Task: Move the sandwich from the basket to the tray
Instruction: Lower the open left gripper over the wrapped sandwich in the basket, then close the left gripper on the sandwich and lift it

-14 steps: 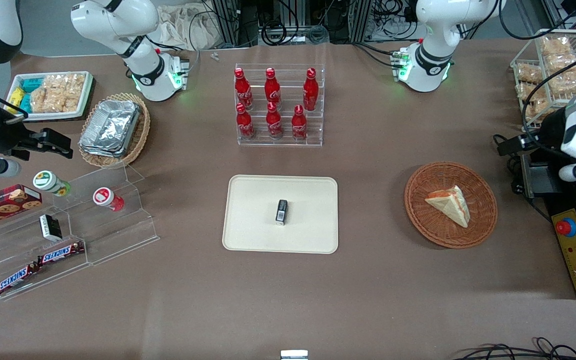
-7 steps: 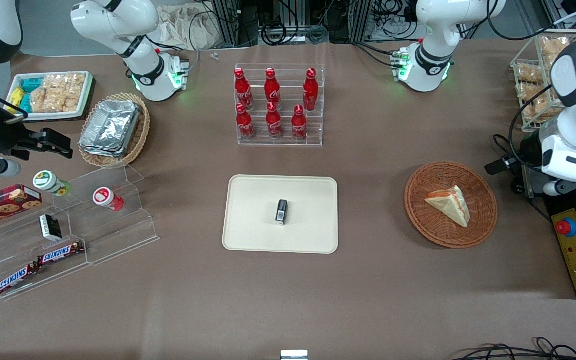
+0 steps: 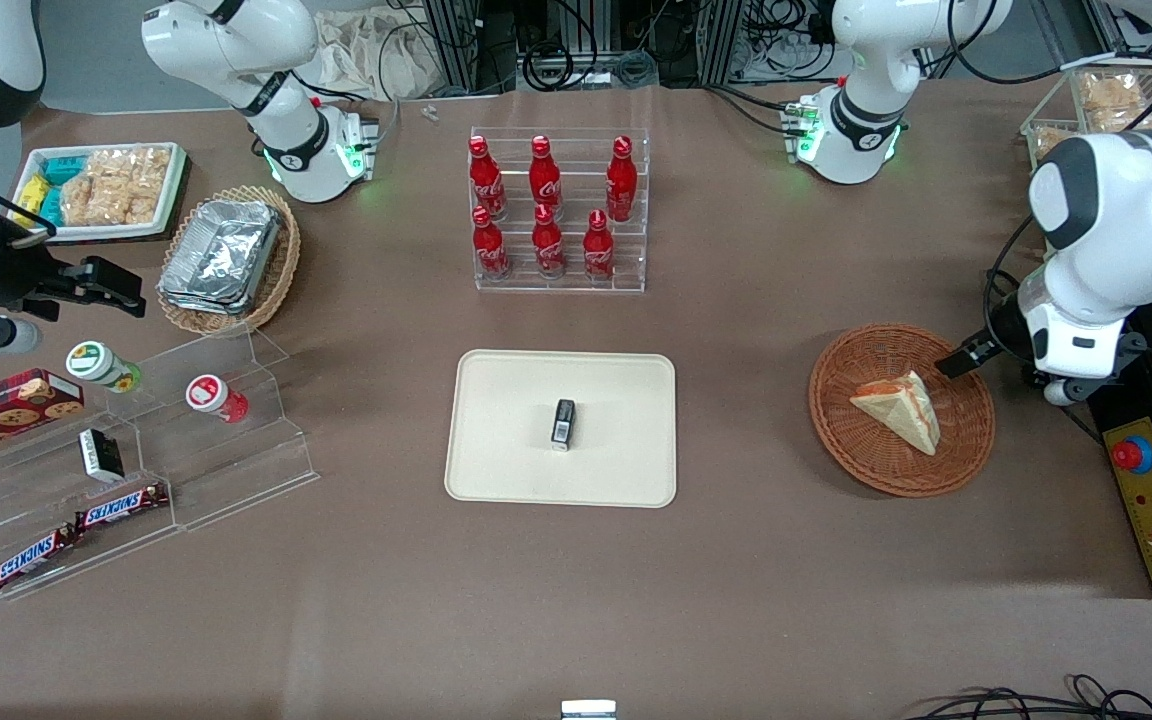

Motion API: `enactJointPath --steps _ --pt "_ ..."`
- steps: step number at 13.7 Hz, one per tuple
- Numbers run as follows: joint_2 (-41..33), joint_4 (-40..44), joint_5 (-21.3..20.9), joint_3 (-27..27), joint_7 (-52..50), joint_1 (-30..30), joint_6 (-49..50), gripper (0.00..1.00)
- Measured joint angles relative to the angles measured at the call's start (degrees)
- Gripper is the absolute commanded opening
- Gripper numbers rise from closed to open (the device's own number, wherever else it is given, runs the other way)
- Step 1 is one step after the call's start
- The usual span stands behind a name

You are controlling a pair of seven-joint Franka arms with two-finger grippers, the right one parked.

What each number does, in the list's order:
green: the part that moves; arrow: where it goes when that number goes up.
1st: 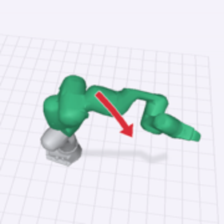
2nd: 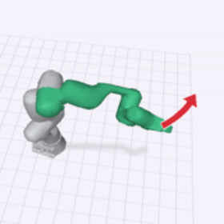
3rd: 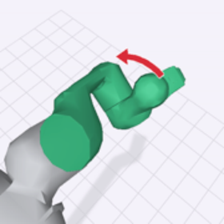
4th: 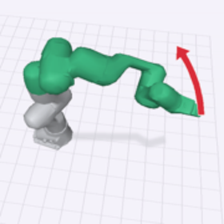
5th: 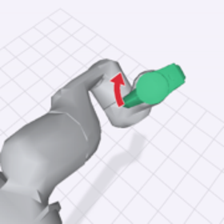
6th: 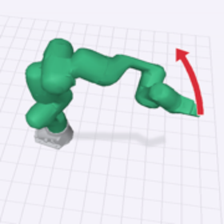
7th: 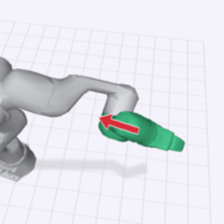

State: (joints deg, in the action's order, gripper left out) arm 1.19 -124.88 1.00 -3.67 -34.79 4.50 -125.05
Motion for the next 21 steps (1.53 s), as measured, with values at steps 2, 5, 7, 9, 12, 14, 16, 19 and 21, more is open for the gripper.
enactJointPath --steps 2,5,7,9,12,14,16,19,21 --pt "2.5 -0.3 0.0 -0.2 -2.4 -0.3 -2.9 0.99" --pt "6.8 -0.3 0.0 -0.3 -4.4 -0.8 -7.2 0.99" --pt "9.6 -0.3 0.0 -0.4 -6.6 -1.7 -10.2 0.99" --pt "12.0 -0.3 0.0 -0.5 -8.3 -2.7 -12.6 1.0" --pt "14.0 -0.3 0.0 -0.5 -8.6 -2.9 -13.4 0.99" --pt "14.4 -0.3 0.0 -0.5 -8.6 -2.9 -13.4 0.94" --pt "15.0 -0.3 -0.2 -0.5 -8.6 -2.9 -13.4 0.76" --pt "16.3 -0.3 -0.2 -0.3 -8.6 -2.9 -15.0 0.49" --pt "17.2 -0.3 -0.3 -0.2 -8.6 -2.8 -16.2 0.15"
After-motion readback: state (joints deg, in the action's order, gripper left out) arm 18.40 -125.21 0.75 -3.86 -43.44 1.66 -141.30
